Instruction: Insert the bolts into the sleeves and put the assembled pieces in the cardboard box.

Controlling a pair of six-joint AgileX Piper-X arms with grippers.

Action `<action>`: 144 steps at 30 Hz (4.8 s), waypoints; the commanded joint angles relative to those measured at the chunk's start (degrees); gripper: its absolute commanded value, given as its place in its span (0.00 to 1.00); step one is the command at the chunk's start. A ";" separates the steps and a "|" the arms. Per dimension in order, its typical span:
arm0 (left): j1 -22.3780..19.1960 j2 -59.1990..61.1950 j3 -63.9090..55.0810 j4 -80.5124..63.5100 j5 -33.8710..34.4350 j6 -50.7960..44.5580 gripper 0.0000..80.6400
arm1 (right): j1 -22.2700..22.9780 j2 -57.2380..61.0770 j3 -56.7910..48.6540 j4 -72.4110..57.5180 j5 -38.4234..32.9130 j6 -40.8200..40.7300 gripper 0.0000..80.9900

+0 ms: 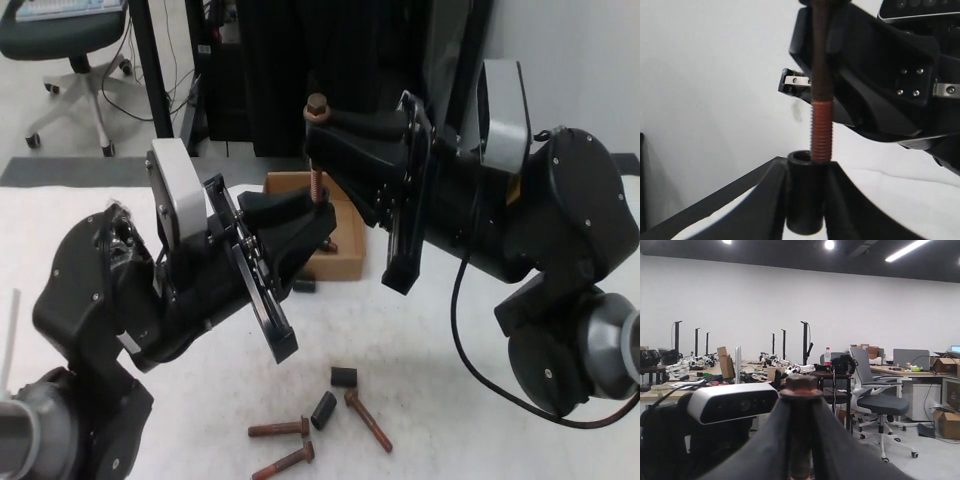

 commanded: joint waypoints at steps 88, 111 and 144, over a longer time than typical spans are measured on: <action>9.07 -0.59 -5.28 23.03 -0.07 0.72 0.00 | -3.36 -0.19 -0.45 28.56 17.09 -10.00 0.46; 4.25 13.23 -50.07 91.26 -24.90 22.49 0.00 | -12.53 -0.19 -0.56 61.39 29.79 -14.54 0.01; 2.63 35.42 -70.95 93.99 -33.46 22.49 0.00 | -12.63 -0.19 -0.56 65.00 25.05 -14.54 0.01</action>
